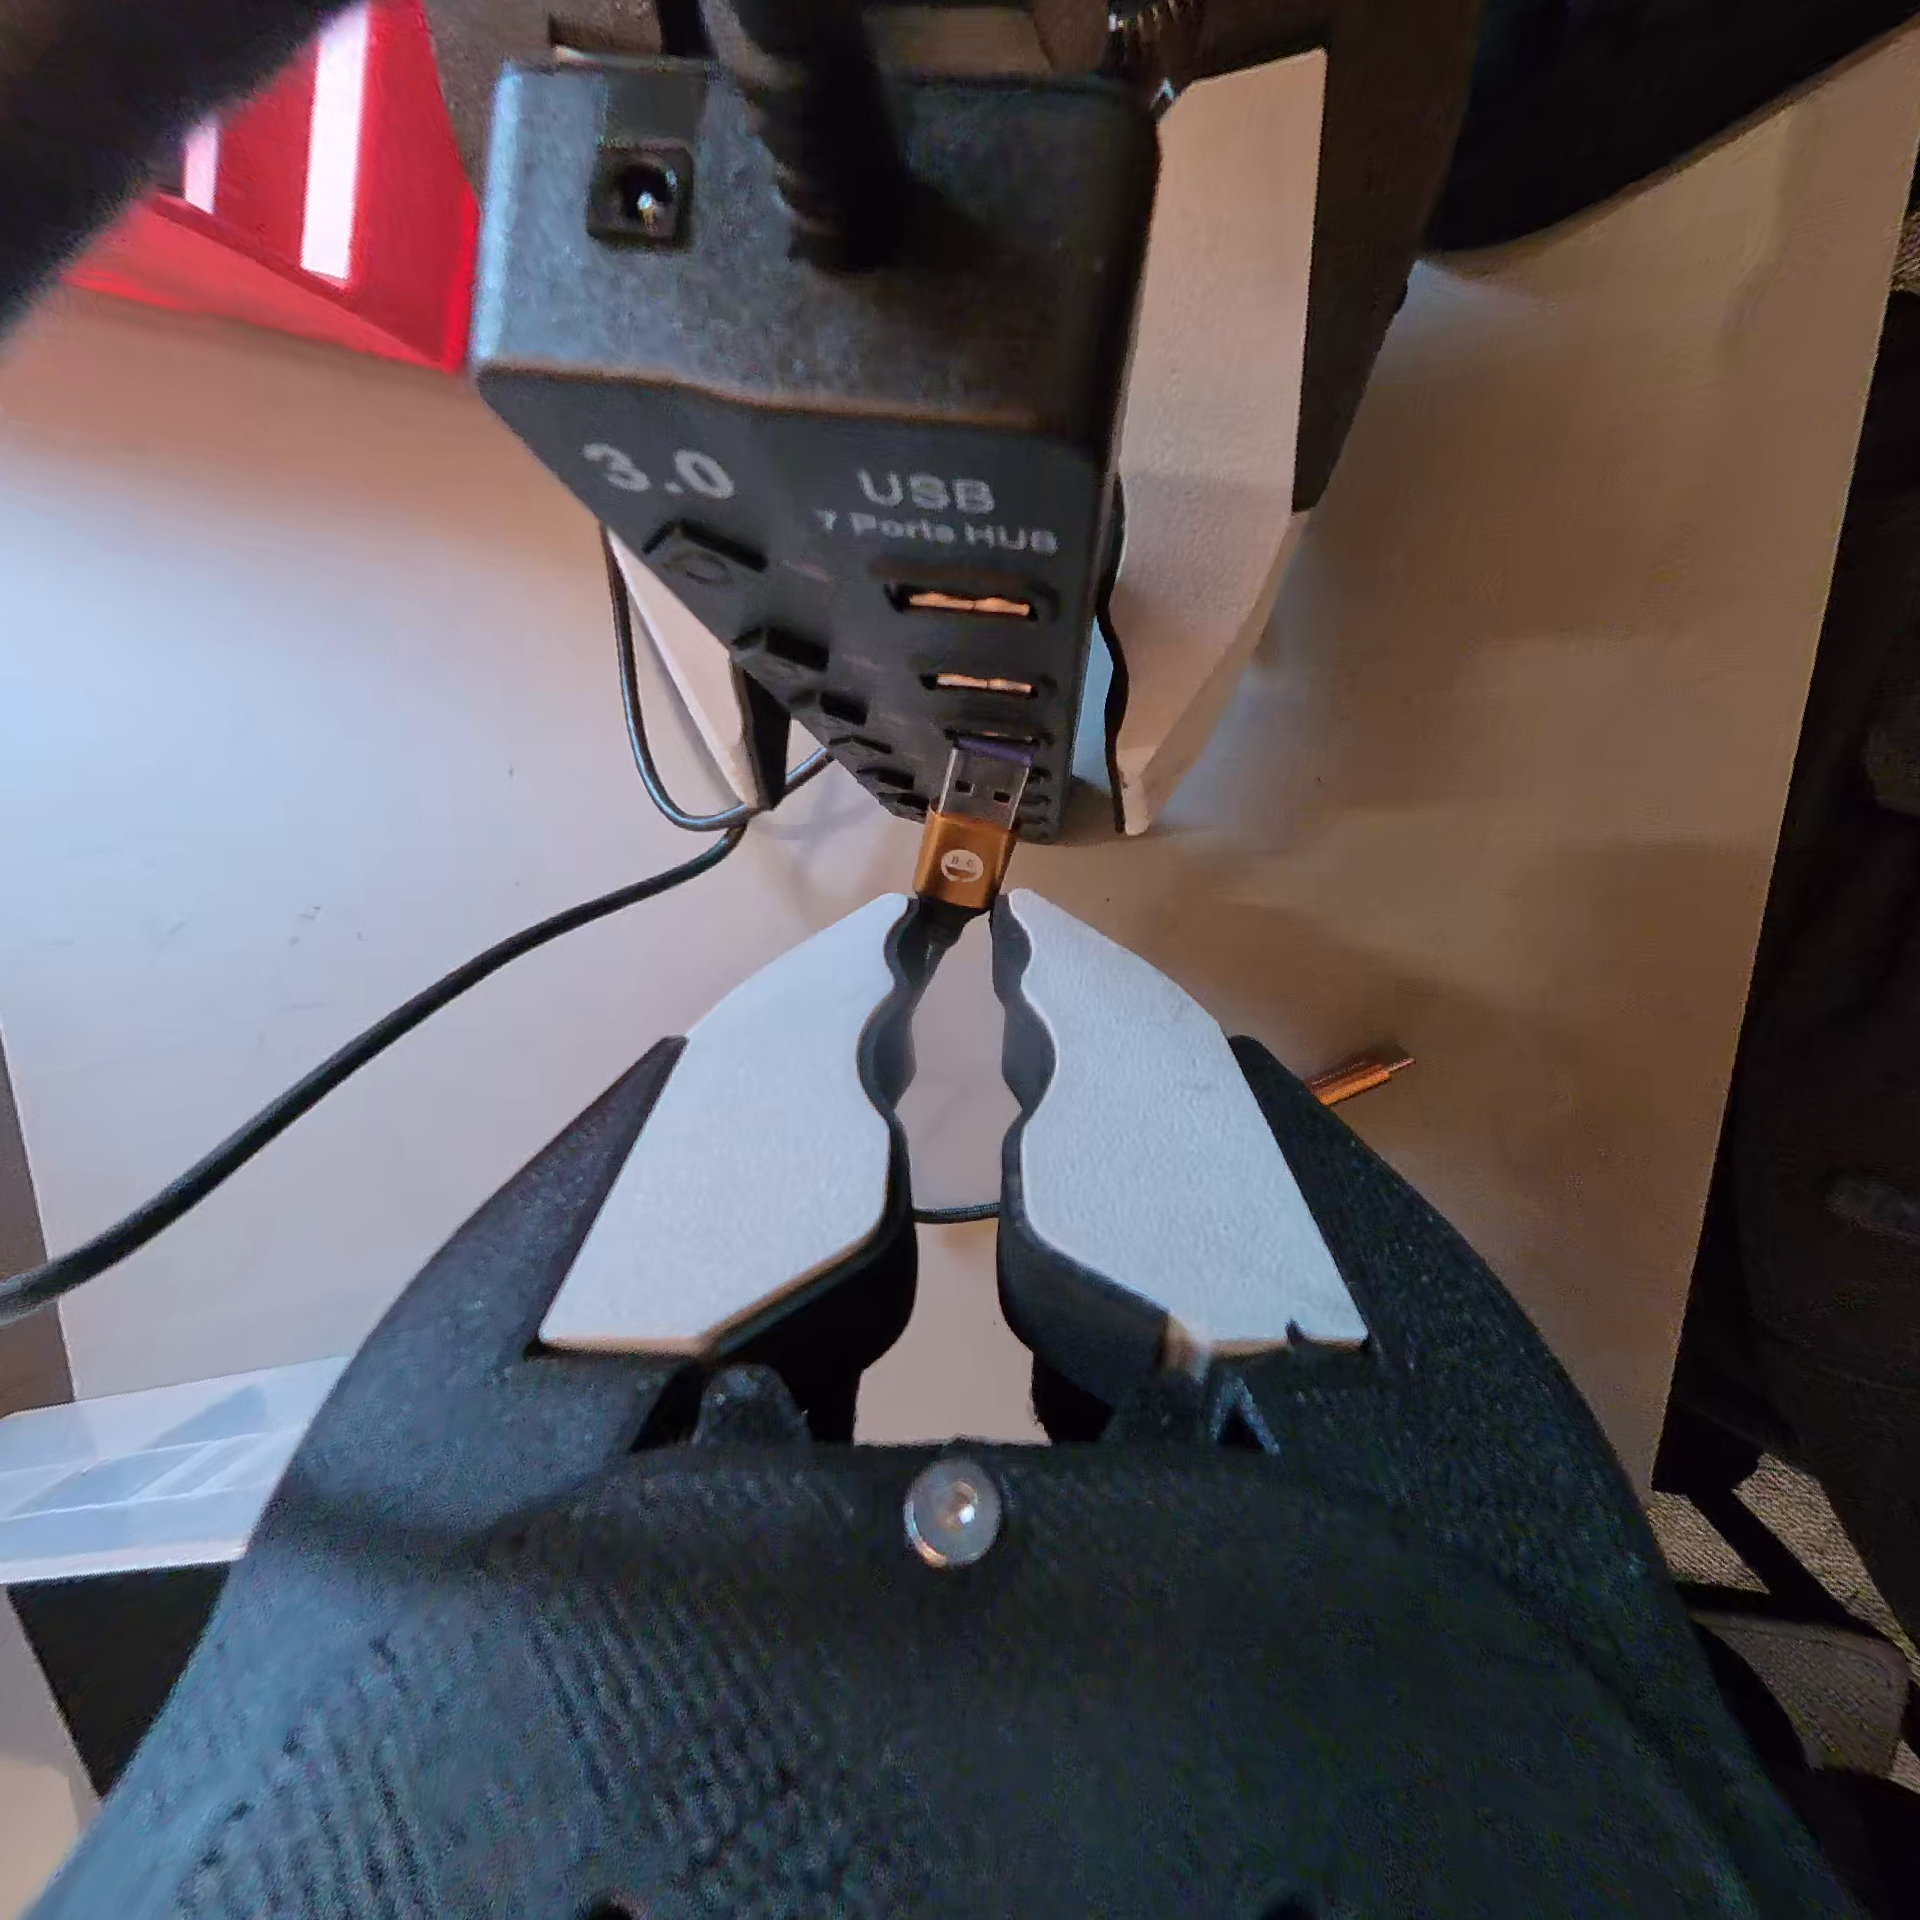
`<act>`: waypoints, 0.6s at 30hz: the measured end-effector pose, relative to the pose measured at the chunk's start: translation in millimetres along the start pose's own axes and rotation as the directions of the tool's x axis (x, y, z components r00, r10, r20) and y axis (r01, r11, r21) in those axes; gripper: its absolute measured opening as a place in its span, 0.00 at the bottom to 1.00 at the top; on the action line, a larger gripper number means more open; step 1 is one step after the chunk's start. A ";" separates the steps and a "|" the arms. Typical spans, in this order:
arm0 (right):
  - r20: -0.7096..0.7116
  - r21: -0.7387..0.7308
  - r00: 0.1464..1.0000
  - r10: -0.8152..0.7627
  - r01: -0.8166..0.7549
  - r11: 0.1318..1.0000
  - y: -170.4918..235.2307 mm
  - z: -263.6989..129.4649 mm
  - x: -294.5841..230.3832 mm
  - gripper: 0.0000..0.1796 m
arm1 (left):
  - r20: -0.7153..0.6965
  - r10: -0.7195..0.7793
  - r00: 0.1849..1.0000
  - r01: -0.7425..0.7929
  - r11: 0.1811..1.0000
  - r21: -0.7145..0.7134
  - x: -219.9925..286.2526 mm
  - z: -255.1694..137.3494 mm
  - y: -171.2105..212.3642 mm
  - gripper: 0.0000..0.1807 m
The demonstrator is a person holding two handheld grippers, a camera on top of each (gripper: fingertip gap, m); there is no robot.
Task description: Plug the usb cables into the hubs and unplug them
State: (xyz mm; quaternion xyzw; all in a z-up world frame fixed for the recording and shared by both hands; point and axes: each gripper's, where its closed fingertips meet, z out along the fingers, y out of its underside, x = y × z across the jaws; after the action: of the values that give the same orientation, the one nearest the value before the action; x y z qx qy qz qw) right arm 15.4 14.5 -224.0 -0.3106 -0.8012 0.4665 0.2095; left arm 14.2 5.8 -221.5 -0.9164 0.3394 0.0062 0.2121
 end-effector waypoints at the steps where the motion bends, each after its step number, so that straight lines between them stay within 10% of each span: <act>1: -0.001 0.004 1.000 0.005 -0.005 1.000 0.3 -0.5 0.5 0.35 | -0.004 -0.001 1.000 0.001 1.000 0.010 -0.9 0.8 -0.2 0.07; 18: -0.098 0.072 0.988 0.121 -0.114 0.991 19.7 -53.0 32.9 0.35 | -0.282 0.162 0.946 -0.074 0.952 0.298 -6.7 73.1 28.9 0.18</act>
State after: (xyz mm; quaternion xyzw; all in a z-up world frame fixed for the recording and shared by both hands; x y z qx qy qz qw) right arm 30.8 77.4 -214.4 -0.3737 -0.7539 0.4877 0.2324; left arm 0.7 19.0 -298.2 -0.8443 0.4201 -0.1703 0.2857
